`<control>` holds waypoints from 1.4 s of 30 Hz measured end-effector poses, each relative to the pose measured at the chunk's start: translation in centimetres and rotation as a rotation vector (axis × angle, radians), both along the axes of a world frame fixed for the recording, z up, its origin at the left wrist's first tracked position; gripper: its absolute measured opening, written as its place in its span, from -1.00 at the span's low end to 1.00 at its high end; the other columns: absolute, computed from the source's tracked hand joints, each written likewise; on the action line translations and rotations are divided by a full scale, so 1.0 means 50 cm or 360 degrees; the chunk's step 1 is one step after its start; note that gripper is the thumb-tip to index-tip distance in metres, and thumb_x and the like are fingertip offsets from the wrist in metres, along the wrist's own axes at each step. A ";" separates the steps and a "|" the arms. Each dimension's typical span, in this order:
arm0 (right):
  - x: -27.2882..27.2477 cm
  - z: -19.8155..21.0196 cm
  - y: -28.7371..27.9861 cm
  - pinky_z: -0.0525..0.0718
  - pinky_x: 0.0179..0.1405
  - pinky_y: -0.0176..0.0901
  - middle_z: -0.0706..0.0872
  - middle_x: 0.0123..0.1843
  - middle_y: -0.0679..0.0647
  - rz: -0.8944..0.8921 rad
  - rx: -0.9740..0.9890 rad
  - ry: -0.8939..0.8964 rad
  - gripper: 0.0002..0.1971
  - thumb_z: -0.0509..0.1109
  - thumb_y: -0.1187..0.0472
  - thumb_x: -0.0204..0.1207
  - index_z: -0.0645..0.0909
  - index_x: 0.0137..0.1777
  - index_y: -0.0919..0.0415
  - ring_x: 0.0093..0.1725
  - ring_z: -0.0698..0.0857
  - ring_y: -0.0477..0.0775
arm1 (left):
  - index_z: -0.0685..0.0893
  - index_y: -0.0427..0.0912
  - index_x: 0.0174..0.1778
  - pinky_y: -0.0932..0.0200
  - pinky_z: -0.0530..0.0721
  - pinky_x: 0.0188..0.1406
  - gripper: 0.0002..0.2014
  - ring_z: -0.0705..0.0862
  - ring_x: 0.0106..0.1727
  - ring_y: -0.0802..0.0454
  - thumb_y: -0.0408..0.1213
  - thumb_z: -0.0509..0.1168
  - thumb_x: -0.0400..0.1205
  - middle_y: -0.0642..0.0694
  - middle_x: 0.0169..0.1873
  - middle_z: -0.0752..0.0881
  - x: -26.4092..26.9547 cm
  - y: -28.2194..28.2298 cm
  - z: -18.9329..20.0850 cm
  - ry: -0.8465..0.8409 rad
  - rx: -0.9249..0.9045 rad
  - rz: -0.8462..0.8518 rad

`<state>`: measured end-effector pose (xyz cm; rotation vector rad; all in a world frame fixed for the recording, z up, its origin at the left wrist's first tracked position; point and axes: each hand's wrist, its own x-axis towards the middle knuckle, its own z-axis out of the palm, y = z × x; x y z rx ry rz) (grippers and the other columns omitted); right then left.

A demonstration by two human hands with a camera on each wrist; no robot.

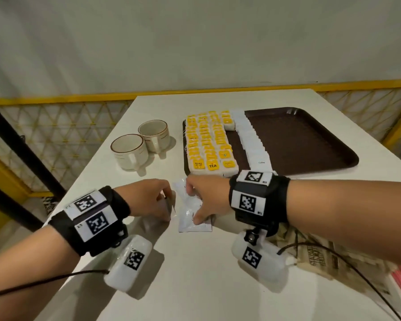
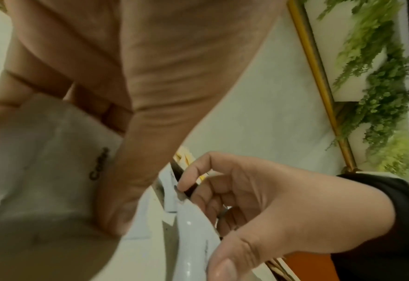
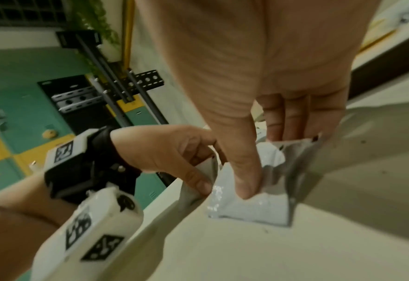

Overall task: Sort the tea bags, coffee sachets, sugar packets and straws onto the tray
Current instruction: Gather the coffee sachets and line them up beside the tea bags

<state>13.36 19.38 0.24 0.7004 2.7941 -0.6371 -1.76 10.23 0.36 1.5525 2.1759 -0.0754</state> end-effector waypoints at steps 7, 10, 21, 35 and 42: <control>0.032 0.038 0.036 0.44 -0.36 -0.38 0.52 -0.27 -0.15 0.0026 -0.0212 -0.0046 -0.65 0.61 0.07 0.37 0.57 0.08 0.04 -0.32 0.51 -0.16 | 0.72 -0.40 -0.10 0.09 0.54 -0.11 -0.48 0.64 -0.21 -0.09 -0.03 0.62 0.28 -0.31 -0.24 0.72 -0.050 0.011 0.015 -0.1070 0.0381 0.0295; 0.068 0.050 0.062 0.64 -0.29 -0.26 0.66 -0.20 0.07 -0.0070 -0.0342 0.0133 -0.81 0.56 0.08 0.42 0.60 -0.11 0.06 -0.28 0.61 -0.05 | 0.75 -0.35 -0.09 -0.02 0.58 0.02 -0.42 0.67 -0.17 -0.16 0.06 0.59 0.17 -0.38 -0.17 0.73 -0.032 0.042 -0.007 -0.1020 0.0447 0.0335; 0.203 0.044 0.099 0.73 -0.01 0.08 0.75 0.08 0.33 -0.0617 -0.1019 0.1010 -0.85 0.48 0.31 0.50 0.72 0.06 0.22 -0.09 0.73 0.14 | 0.74 -0.01 -0.39 0.21 0.49 -0.19 -0.81 0.61 -0.36 0.11 -0.02 0.58 0.33 0.04 -0.41 0.70 0.011 0.054 0.030 -0.1009 0.0441 0.0130; 0.212 0.003 0.120 0.79 -0.18 -0.08 0.80 -0.01 0.25 -0.0912 -0.1672 0.1564 -0.63 0.38 0.47 0.48 0.48 0.25 0.24 -0.09 0.80 0.14 | 0.55 -0.19 0.28 -0.03 0.78 -0.11 -0.77 0.79 0.00 -0.16 -0.29 0.09 0.77 -0.27 0.05 0.78 0.184 0.146 -0.014 -0.2542 0.1086 0.0894; 0.218 -0.006 0.129 0.77 0.03 -0.02 0.76 0.17 0.29 -0.0840 -0.1816 0.1654 -0.41 0.51 0.23 0.21 0.59 0.30 0.33 0.10 0.77 0.20 | 0.53 -0.24 0.32 0.16 0.75 -0.33 -0.66 0.71 -0.20 -0.10 -0.57 0.11 0.66 -0.36 0.00 0.66 0.189 0.137 -0.021 -0.2865 0.0940 0.0970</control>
